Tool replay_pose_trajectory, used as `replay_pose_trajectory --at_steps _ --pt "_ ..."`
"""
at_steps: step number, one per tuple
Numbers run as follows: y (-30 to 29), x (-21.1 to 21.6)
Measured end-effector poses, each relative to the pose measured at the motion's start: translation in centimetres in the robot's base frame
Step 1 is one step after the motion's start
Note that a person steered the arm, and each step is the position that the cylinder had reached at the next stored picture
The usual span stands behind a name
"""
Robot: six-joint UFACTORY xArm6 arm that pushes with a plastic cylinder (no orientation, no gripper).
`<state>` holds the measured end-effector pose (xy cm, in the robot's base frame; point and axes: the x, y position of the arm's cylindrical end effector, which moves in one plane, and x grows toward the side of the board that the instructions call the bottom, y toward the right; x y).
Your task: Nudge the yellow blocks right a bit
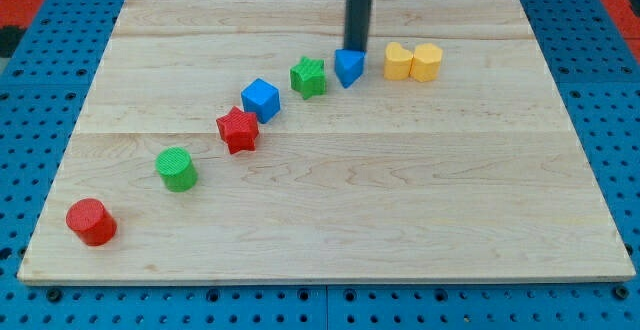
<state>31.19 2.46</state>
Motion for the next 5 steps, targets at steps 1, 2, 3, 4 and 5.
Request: replay_pose_trajectory --at_steps 1,2,3,4,5 --pt "-1.9 2.1" --pt "-0.3 2.9" --pt "1.8 2.2" --pt "6.6 1.5" --pt "6.6 4.7"
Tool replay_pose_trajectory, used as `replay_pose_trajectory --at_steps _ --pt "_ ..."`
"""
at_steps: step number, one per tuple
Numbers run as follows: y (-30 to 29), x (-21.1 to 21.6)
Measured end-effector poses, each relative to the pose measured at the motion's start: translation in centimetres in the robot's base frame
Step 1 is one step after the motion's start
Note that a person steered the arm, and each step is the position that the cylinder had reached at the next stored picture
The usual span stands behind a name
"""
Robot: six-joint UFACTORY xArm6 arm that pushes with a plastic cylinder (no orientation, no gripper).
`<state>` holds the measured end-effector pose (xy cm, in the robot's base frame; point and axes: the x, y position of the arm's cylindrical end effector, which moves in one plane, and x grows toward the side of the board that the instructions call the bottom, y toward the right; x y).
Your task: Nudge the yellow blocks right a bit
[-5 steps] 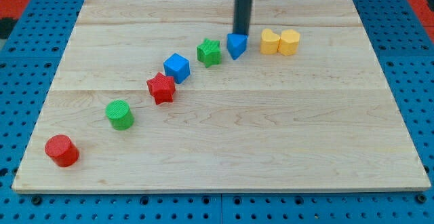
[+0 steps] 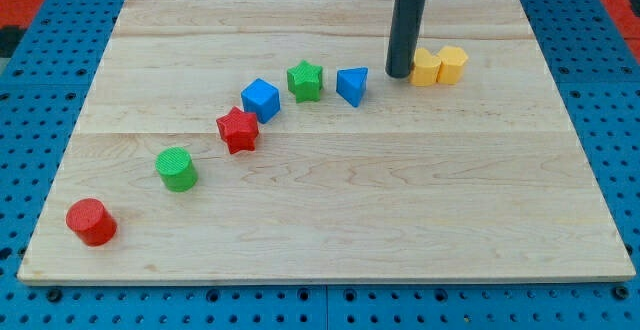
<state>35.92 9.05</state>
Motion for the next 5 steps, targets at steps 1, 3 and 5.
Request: replay_pose_trajectory --at_steps 1,3,5 --pt "-2.6 2.7" --pt "-6.9 0.1" --pt "-7.1 -2.2"
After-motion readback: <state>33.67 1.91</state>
